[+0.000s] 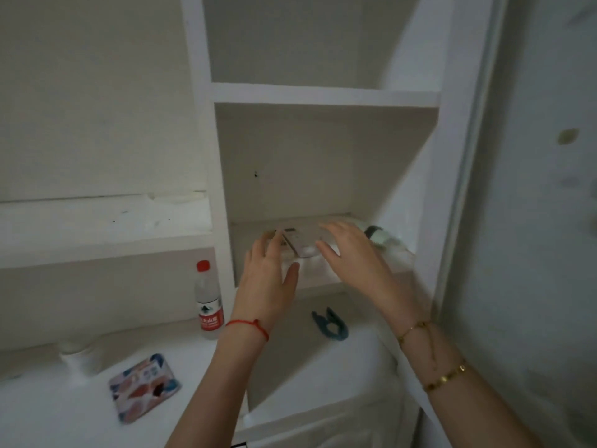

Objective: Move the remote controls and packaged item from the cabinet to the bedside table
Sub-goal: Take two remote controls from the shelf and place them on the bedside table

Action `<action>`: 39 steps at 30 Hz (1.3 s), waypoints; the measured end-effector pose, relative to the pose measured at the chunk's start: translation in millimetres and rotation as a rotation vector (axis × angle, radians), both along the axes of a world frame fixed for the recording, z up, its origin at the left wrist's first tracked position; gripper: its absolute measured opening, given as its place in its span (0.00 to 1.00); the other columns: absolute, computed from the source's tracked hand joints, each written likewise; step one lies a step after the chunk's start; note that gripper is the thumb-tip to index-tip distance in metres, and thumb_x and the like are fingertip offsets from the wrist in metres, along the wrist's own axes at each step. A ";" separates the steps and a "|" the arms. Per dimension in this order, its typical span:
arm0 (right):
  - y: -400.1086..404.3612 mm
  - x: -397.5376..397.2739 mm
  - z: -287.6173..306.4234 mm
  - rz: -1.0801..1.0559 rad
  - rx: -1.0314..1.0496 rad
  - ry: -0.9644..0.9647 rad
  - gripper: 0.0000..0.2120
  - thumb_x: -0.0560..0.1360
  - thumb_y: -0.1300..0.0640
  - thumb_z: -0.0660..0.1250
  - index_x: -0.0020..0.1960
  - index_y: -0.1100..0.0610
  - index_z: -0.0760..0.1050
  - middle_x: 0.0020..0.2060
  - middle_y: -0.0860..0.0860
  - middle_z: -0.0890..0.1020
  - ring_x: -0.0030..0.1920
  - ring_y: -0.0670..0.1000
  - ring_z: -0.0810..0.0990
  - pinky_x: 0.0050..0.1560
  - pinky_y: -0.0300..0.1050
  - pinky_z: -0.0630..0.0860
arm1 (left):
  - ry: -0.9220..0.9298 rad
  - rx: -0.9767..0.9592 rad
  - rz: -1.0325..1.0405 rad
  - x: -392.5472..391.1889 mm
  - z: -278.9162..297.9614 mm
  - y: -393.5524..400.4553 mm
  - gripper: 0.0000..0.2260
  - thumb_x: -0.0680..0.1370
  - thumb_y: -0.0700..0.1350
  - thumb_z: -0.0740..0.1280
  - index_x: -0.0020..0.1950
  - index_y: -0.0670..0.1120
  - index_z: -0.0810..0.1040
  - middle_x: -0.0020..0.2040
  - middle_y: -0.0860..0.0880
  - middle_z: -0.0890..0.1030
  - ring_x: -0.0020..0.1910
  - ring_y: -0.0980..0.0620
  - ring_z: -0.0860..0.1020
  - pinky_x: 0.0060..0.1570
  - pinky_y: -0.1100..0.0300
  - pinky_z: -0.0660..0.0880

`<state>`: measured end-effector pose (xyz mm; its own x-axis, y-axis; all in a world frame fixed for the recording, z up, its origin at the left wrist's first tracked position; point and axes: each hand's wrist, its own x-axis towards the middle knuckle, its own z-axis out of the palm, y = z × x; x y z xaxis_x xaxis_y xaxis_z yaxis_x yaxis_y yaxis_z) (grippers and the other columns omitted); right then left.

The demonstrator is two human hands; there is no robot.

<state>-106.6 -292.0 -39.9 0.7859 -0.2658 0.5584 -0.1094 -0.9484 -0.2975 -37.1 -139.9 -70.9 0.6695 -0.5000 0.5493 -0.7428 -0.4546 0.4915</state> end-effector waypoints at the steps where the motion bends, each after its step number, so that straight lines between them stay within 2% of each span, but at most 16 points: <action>1: -3.3 10.7 -1.3 0.003 0.007 0.019 0.20 0.81 0.52 0.60 0.69 0.60 0.70 0.64 0.56 0.76 0.66 0.55 0.72 0.65 0.46 0.68 | 0.008 0.024 0.026 8.9 0.2 -3.5 0.27 0.79 0.47 0.64 0.77 0.44 0.61 0.76 0.42 0.63 0.74 0.41 0.63 0.73 0.52 0.61; 7: -20.7 64.1 -6.4 -0.039 0.037 0.134 0.20 0.81 0.50 0.60 0.67 0.62 0.73 0.62 0.58 0.78 0.63 0.57 0.75 0.61 0.49 0.71 | 0.130 0.156 0.146 59.8 3.3 -35.1 0.22 0.80 0.52 0.61 0.70 0.43 0.68 0.67 0.39 0.71 0.65 0.37 0.71 0.64 0.50 0.68; 11: -29.3 90.7 -7.0 -0.092 0.117 0.212 0.19 0.79 0.47 0.62 0.53 0.64 0.78 0.50 0.59 0.81 0.50 0.59 0.79 0.48 0.51 0.77 | 0.199 0.278 0.233 79.6 5.5 -54.0 0.21 0.81 0.54 0.58 0.70 0.43 0.67 0.64 0.36 0.72 0.64 0.36 0.69 0.63 0.48 0.68; 13: -32.0 98.0 -7.6 -0.121 0.119 0.262 0.19 0.79 0.47 0.62 0.38 0.61 0.75 0.37 0.56 0.78 0.41 0.58 0.78 0.33 0.46 0.70 | 0.194 0.311 0.275 82.8 6.4 -58.2 0.21 0.81 0.54 0.57 0.69 0.43 0.68 0.65 0.37 0.72 0.65 0.37 0.69 0.63 0.48 0.67; 15: -34.2 104.0 -6.9 -0.127 0.123 0.310 0.20 0.78 0.48 0.62 0.32 0.59 0.70 0.30 0.53 0.73 0.34 0.55 0.74 0.27 0.43 0.61 | 0.201 0.330 0.295 89.6 6.5 -63.0 0.21 0.81 0.54 0.57 0.68 0.42 0.69 0.65 0.37 0.73 0.65 0.36 0.69 0.62 0.49 0.67; 18: -35.4 112.1 -4.7 -0.115 0.173 0.348 0.15 0.76 0.47 0.65 0.40 0.58 0.77 0.31 0.52 0.73 0.31 0.52 0.71 0.25 0.43 0.59 | 0.248 0.306 0.266 100.3 7.0 -67.8 0.19 0.79 0.52 0.59 0.64 0.42 0.75 0.63 0.38 0.77 0.62 0.37 0.74 0.58 0.50 0.71; 22: -35.3 118.2 -2.3 -0.103 0.200 0.393 0.17 0.77 0.47 0.65 0.50 0.62 0.79 0.39 0.55 0.76 0.40 0.54 0.74 0.28 0.43 0.63 | 0.342 0.209 0.202 95.3 17.5 -69.5 0.15 0.78 0.48 0.64 0.59 0.39 0.79 0.59 0.37 0.80 0.58 0.37 0.78 0.49 0.56 0.72; 24: -36.1 121.3 -4.1 -0.099 0.237 0.370 0.14 0.75 0.49 0.67 0.45 0.62 0.80 0.39 0.54 0.77 0.39 0.54 0.75 0.27 0.42 0.62 | 0.375 0.151 0.188 89.5 22.3 -69.7 0.15 0.78 0.48 0.67 0.58 0.39 0.80 0.58 0.37 0.81 0.57 0.38 0.79 0.49 0.56 0.72; 26: -39.2 124.5 -6.4 -0.105 0.317 0.336 0.13 0.73 0.52 0.69 0.35 0.59 0.75 0.36 0.54 0.77 0.36 0.53 0.75 0.26 0.41 0.62 | 0.409 0.105 0.190 85.1 24.6 -70.1 0.15 0.76 0.48 0.69 0.58 0.40 0.80 0.58 0.38 0.82 0.57 0.39 0.79 0.50 0.55 0.74; 28: -39.3 123.8 -5.4 -0.096 0.383 0.317 0.13 0.73 0.55 0.69 0.33 0.58 0.71 0.34 0.53 0.76 0.33 0.51 0.74 0.26 0.40 0.63 | 0.461 0.075 0.209 79.0 27.6 -68.6 0.14 0.74 0.48 0.71 0.52 0.38 0.80 0.52 0.39 0.81 0.54 0.40 0.80 0.44 0.57 0.72; 30: -38.9 120.4 -4.2 -0.070 0.477 0.256 0.11 0.73 0.57 0.70 0.48 0.64 0.74 0.43 0.56 0.77 0.44 0.55 0.78 0.36 0.40 0.69 | 0.526 0.012 0.215 76.0 27.6 -67.0 0.13 0.72 0.48 0.74 0.40 0.38 0.78 0.44 0.38 0.80 0.47 0.40 0.79 0.36 0.59 0.68; 31: -39.7 118.8 -5.1 -0.061 0.525 0.220 0.17 0.73 0.57 0.70 0.56 0.66 0.71 0.49 0.58 0.78 0.51 0.57 0.78 0.42 0.41 0.70 | 0.540 -0.024 0.210 75.4 26.4 -66.5 0.14 0.70 0.48 0.75 0.37 0.39 0.76 0.42 0.37 0.80 0.44 0.40 0.80 0.35 0.59 0.66; 33: -39.1 112.3 -8.4 -0.028 0.587 0.149 0.22 0.75 0.57 0.68 0.63 0.67 0.68 0.55 0.60 0.77 0.56 0.59 0.77 0.47 0.43 0.70 | 0.555 -0.088 0.187 74.1 21.3 -64.7 0.13 0.68 0.49 0.74 0.31 0.44 0.75 0.34 0.40 0.79 0.37 0.42 0.78 0.36 0.57 0.69; 35: -36.0 105.3 -13.3 0.024 0.665 0.087 0.19 0.77 0.55 0.66 0.64 0.64 0.68 0.53 0.55 0.77 0.52 0.54 0.77 0.48 0.43 0.72 | 0.579 -0.152 0.152 72.7 17.2 -61.7 0.09 0.72 0.46 0.73 0.34 0.46 0.78 0.36 0.43 0.82 0.38 0.44 0.80 0.42 0.52 0.78; 37: -33.3 98.8 -18.1 0.080 0.754 0.018 0.17 0.78 0.53 0.66 0.63 0.61 0.71 0.55 0.53 0.80 0.51 0.52 0.80 0.49 0.47 0.78 | 0.609 -0.226 0.107 67.0 13.9 -57.2 0.02 0.74 0.44 0.71 0.46 0.46 0.83 0.46 0.43 0.85 0.47 0.45 0.83 0.53 0.50 0.80; 39: -28.2 88.7 -20.6 0.120 0.806 -0.018 0.15 0.78 0.54 0.66 0.62 0.59 0.73 0.56 0.54 0.82 0.51 0.53 0.82 0.50 0.50 0.81 | 0.622 -0.313 0.115 60.9 8.0 -53.4 0.13 0.74 0.42 0.71 0.58 0.43 0.81 0.53 0.43 0.84 0.52 0.45 0.82 0.56 0.49 0.79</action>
